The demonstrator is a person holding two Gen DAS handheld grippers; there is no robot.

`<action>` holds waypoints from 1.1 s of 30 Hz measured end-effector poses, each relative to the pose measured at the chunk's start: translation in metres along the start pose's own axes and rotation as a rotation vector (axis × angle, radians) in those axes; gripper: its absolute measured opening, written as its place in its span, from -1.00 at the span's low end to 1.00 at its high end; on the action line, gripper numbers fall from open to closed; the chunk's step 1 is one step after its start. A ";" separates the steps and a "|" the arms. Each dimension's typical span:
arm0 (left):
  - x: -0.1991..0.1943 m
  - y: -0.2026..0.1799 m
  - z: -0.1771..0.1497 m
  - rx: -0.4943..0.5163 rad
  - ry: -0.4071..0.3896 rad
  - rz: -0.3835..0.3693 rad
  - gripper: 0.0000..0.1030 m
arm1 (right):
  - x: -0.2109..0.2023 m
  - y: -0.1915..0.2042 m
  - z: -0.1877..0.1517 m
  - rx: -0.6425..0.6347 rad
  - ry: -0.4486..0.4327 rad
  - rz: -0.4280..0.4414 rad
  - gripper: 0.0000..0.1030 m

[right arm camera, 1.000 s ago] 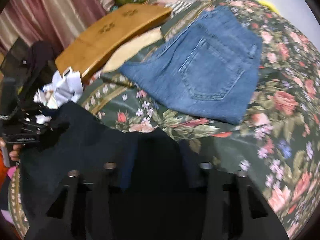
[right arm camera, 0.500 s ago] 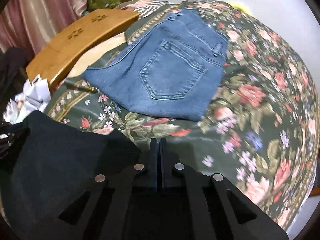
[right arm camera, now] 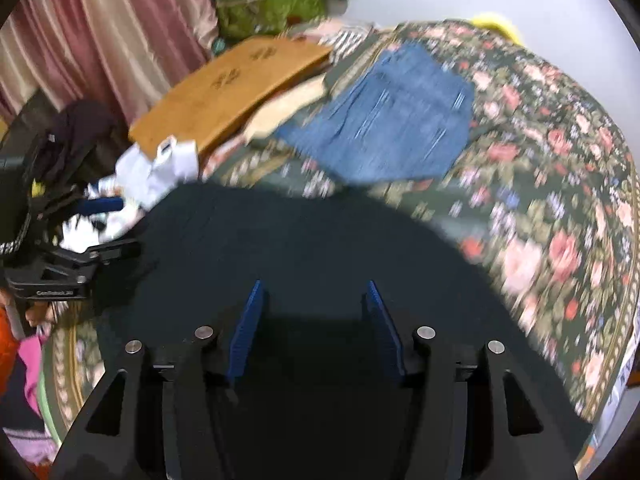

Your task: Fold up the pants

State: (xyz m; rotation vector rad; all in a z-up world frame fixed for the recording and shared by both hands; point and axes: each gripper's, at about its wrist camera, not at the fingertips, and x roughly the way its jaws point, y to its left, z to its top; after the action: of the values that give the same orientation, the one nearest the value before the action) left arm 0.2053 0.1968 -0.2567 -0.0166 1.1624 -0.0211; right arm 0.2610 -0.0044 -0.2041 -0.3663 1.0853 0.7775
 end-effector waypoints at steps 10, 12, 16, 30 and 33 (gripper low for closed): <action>-0.003 -0.015 -0.050 0.072 0.031 0.049 0.41 | -0.027 0.022 -0.067 0.004 -0.063 -0.006 0.09; -0.007 -0.015 -0.058 0.070 0.019 0.062 0.41 | -0.033 0.018 -0.075 0.034 -0.065 0.018 0.08; -0.014 -0.010 -0.069 0.031 0.002 0.074 0.41 | -0.049 0.012 -0.078 0.076 -0.078 0.046 0.03; -0.049 -0.024 -0.043 -0.010 -0.100 0.173 0.40 | -0.070 -0.104 -0.161 0.423 -0.148 -0.103 0.11; -0.059 -0.038 -0.024 -0.010 -0.129 0.163 0.40 | -0.089 -0.115 -0.189 0.476 -0.182 -0.084 0.11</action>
State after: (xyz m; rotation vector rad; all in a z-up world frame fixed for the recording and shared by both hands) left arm 0.1600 0.1602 -0.2114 0.0673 1.0318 0.1283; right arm 0.1999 -0.2341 -0.2194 0.0615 1.0385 0.4472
